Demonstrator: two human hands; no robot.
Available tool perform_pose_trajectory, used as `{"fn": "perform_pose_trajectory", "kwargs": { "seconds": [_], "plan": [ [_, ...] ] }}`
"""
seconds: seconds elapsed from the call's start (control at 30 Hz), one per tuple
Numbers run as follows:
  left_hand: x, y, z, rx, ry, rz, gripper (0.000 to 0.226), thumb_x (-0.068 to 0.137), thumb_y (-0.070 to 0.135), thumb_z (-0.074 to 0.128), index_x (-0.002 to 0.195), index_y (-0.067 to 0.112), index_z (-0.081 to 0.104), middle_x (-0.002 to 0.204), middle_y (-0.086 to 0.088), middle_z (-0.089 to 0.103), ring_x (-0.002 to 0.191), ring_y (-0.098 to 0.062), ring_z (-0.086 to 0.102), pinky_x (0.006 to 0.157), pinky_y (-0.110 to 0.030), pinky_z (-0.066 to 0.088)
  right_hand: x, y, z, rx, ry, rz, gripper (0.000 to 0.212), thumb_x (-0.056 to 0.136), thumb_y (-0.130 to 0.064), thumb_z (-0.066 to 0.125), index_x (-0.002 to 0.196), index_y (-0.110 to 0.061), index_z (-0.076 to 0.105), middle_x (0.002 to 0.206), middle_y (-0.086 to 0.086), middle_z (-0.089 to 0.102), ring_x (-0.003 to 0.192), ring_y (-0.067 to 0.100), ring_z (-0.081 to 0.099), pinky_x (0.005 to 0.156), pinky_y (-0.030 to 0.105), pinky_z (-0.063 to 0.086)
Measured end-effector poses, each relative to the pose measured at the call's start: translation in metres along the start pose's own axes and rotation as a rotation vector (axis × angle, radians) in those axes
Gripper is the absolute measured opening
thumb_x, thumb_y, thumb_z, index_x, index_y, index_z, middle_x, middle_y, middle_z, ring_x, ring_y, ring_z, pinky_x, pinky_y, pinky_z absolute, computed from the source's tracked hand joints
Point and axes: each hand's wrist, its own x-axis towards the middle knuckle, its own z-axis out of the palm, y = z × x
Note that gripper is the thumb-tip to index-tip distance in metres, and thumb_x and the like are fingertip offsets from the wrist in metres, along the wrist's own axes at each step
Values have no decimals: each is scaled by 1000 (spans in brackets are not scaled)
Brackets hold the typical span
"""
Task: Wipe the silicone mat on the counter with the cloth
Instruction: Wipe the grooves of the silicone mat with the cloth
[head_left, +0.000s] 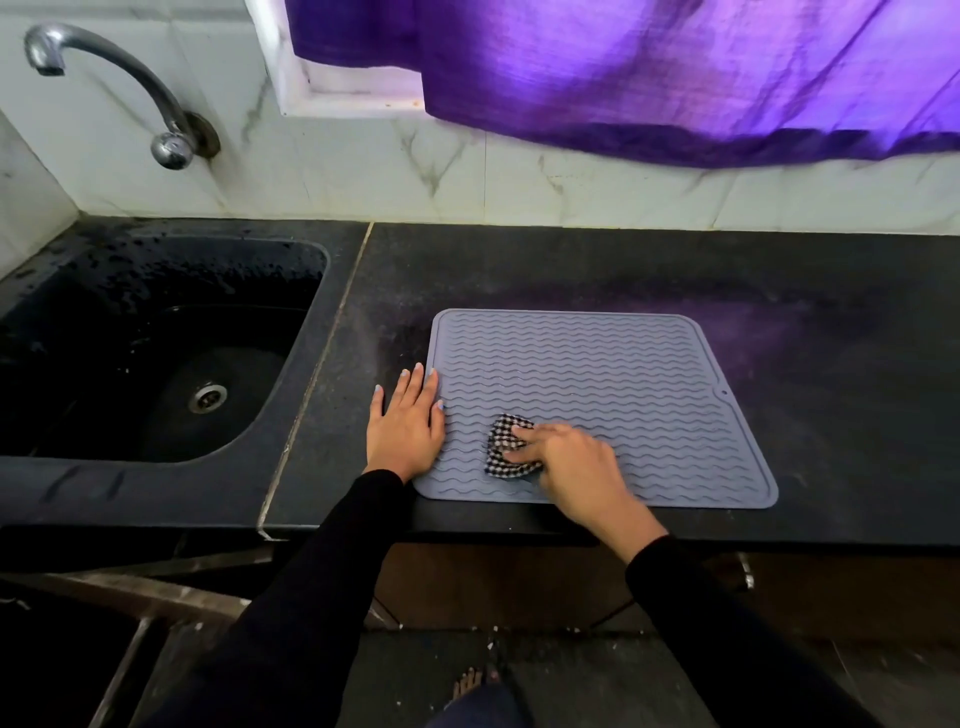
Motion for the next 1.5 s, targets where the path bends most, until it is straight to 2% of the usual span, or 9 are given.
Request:
{"fn": "perform_pose_trajectory", "kwargs": {
  "seconds": [0.07,0.17,0.27,0.4,0.63,0.83,1.17,1.33,1.5],
  "plan": [
    [-1,1,-1,3,2,1,80,77,50,-9,148,22,17,156,1,15,144,-15,8,116,-44,1,8,11,-22,160,-38,155,45,85,-5,46,107,-38,67,122,-9,64,89,14,62,75,29,50],
    [-1,1,-1,-14,-1,1,77,79,49,-7,147,21,18,156,0,16,144,-16,9,116,-45,1,20,23,-42,420,118,336,42,86,-2,44,106,-28,71,98,0,72,55,12,49,53,25,42],
    [-1,1,-2,-45,-1,-7,67,87,48,7,147,21,21,156,-1,18,144,-16,9,116,-45,1,22,13,-27,333,302,258,54,82,5,46,123,-28,60,131,-3,58,96,17,63,85,29,50],
    [-3,-3,-1,-41,23,21,75,83,59,6,146,22,25,155,-3,20,144,-17,12,116,-44,2,17,8,11,16,170,53,61,87,1,48,138,-33,41,153,-4,28,142,24,24,115,43,19],
    [-11,1,-11,-158,104,57,69,83,58,19,133,21,49,150,-8,32,141,-21,24,115,-46,11,14,20,8,63,106,80,61,83,-2,54,133,-37,47,152,-11,29,142,16,24,116,37,23],
    [-92,46,-14,-317,208,599,29,86,43,60,103,21,70,141,-2,46,130,-16,42,104,-35,35,16,23,12,101,141,67,60,82,-3,56,131,-37,49,150,-13,32,141,16,26,115,34,24],
    [-111,42,5,-114,266,744,15,88,28,60,82,18,71,124,0,62,114,-15,55,89,-33,44,13,21,13,116,159,79,59,82,-2,55,131,-35,50,149,-11,34,141,15,27,116,34,20],
    [-116,28,1,-136,357,659,15,90,25,58,83,13,64,107,-4,66,99,-14,58,83,-31,44,11,19,12,105,169,86,57,84,-2,53,131,-35,50,149,-11,35,140,15,27,115,34,20],
    [-91,4,-24,-166,416,251,33,96,38,38,79,13,54,100,-5,61,90,-16,55,75,-30,36,16,11,7,266,239,164,57,82,6,48,124,-30,58,142,-7,46,132,17,41,111,34,29]
  ]
}}
